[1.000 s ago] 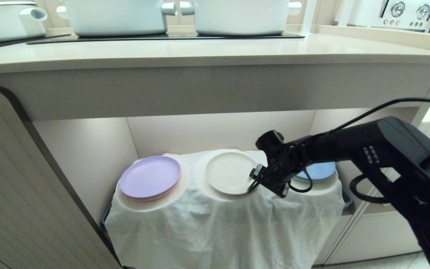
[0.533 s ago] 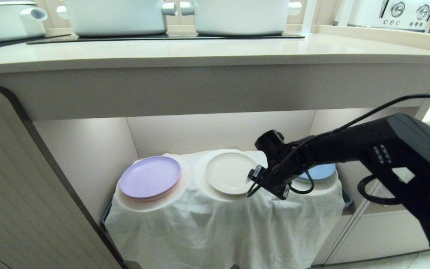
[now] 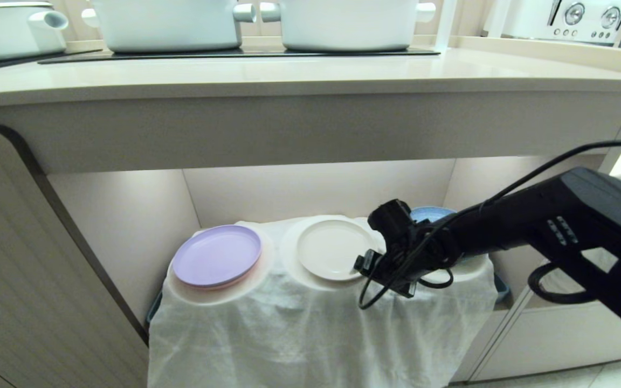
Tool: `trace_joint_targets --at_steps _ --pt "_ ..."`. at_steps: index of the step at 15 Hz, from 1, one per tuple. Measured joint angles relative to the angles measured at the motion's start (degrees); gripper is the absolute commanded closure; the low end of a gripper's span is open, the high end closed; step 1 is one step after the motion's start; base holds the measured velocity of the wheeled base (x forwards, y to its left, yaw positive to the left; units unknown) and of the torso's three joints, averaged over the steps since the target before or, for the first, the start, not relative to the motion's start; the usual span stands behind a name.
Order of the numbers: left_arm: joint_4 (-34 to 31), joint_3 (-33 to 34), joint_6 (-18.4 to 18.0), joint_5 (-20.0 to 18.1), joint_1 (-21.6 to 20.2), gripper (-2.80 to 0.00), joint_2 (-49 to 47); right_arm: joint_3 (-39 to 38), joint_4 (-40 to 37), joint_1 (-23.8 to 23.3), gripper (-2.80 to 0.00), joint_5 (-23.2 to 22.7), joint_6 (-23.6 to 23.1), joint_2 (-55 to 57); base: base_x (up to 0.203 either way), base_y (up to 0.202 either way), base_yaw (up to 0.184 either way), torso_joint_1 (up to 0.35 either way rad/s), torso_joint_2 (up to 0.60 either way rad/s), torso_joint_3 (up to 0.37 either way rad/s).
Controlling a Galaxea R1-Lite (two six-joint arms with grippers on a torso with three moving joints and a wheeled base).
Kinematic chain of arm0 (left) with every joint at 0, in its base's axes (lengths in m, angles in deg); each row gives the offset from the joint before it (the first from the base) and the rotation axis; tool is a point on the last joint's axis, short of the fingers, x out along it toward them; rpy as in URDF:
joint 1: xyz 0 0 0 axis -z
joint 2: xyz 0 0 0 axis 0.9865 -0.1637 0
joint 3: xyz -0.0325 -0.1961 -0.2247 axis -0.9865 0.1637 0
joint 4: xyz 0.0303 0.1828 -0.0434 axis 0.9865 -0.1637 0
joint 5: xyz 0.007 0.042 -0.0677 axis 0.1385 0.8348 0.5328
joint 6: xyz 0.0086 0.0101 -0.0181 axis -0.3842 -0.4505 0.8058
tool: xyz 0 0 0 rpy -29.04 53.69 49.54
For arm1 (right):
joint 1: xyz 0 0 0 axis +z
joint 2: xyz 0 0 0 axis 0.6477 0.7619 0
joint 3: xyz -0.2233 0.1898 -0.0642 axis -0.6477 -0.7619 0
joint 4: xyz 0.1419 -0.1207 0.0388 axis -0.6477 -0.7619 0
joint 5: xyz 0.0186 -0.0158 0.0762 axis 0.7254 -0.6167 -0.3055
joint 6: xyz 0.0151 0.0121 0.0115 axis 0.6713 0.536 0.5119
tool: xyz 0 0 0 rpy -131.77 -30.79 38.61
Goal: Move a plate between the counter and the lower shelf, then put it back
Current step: Put the plate in the cupboard
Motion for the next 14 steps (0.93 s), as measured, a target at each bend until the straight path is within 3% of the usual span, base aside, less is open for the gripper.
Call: trace_joint_targets --at_steps 8,14 --pt "0.0 0.0 0.0 0.0 0.0 0.0 0.0 -7.3 3.6 0.0 -2.8 0.1 -14.4 -3.7 0.0 0.0 0.0 0.0 0.0 0.0" --pt "0.0 0.0 0.0 0.0 0.0 0.0 0.0 -7.7 7.2 -0.2 -2.8 -0.1 -14.9 -4.0 0.0 0.0 0.0 0.0 0.0 0.0"
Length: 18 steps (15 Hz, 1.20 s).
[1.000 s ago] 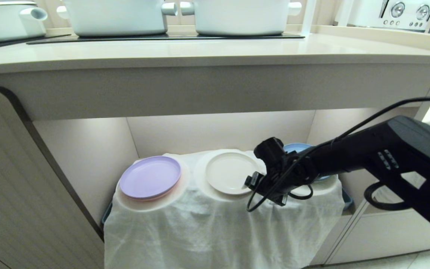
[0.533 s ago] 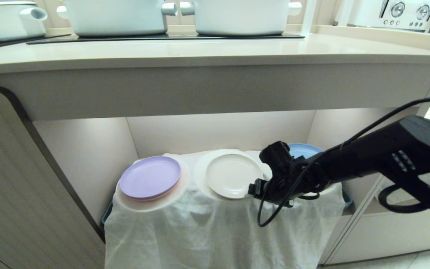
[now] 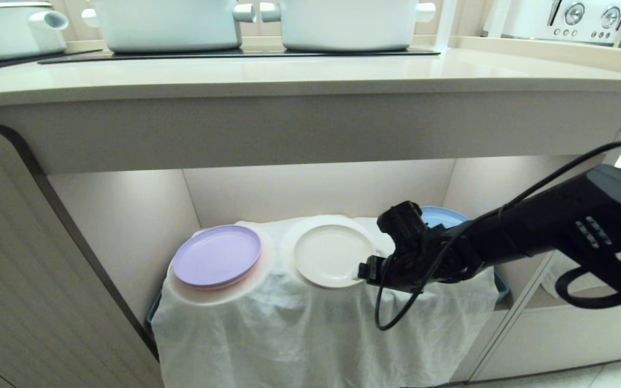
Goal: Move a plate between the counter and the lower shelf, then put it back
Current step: Put the plate in the cupboard
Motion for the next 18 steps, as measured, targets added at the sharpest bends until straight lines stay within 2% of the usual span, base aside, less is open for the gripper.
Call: trace_joint_targets --at_steps 10,18 --pt "0.0 0.0 0.0 0.0 0.0 0.0 0.0 -0.1 1.7 -0.2 -2.8 0.0 -0.4 -0.6 0.0 0.0 0.0 0.0 0.0 0.0" --pt "0.0 0.0 0.0 0.0 0.0 0.0 0.0 -3.4 1.9 -0.1 -2.8 -0.2 -0.2 -4.8 0.0 0.0 0.0 0.0 0.0 0.0"
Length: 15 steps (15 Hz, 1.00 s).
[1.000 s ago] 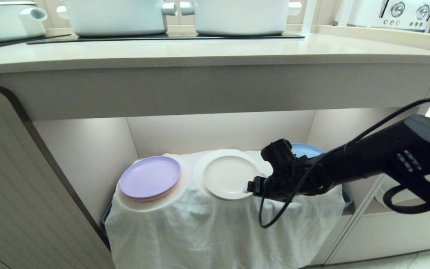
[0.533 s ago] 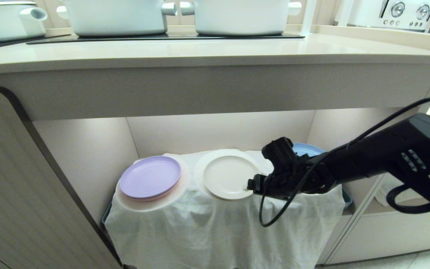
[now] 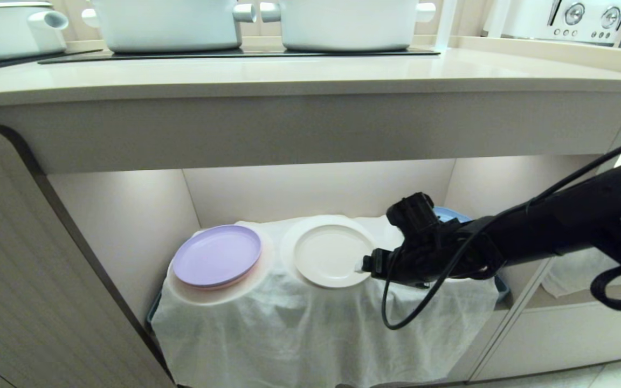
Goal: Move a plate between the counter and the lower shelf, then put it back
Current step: Put the plate in the cupboard, then pick up the plate in the cupboard
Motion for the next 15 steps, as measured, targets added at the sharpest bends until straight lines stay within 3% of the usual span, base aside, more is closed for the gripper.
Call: trace_joint_targets --at_steps 1,2,15 --pt "0.0 0.0 0.0 0.0 0.0 0.0 0.0 -0.3 0.0 0.0 -2.8 0.0 0.0 -0.4 0.0 0.0 0.0 0.0 0.0 0.0" --pt "0.0 0.0 0.0 0.0 0.0 0.0 0.0 -0.5 0.0 0.1 0.0 0.0 0.0 -0.7 0.0 0.0 0.0 0.0 0.0 0.0" --pt "0.0 0.0 0.0 0.0 0.0 0.0 0.0 -8.9 0.0 2.4 0.0 -0.2 0.1 -5.8 0.0 0.0 0.0 0.0 0.0 0.0"
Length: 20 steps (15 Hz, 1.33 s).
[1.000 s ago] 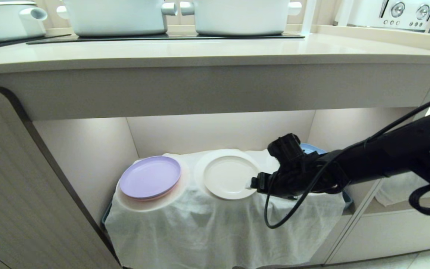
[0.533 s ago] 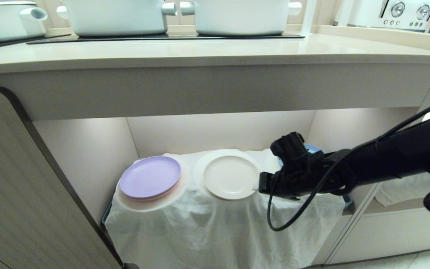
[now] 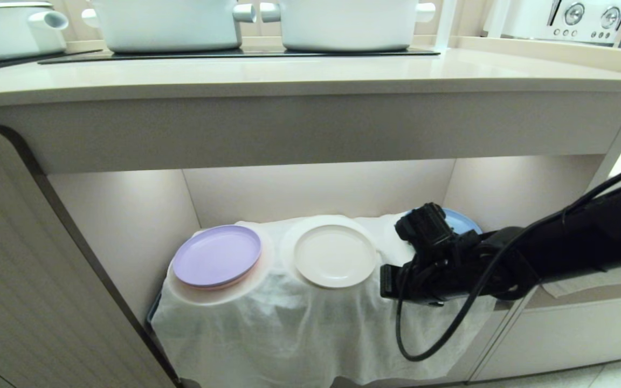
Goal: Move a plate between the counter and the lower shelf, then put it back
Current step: Pick up the plate in the cupboard
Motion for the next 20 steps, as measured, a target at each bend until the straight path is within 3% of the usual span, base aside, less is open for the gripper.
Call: trace_joint_targets --at_steps 8,20 --pt "0.0 0.0 0.0 0.0 0.0 0.0 0.0 -2.5 4.2 1.1 0.0 -0.2 0.4 2.6 0.0 0.0 0.0 0.0 0.0 0.0" --pt "0.0 0.0 0.0 0.0 0.0 0.0 0.0 7.0 4.6 1.7 0.0 -1.1 0.4 11.6 0.0 0.0 0.0 0.0 0.0 0.0"
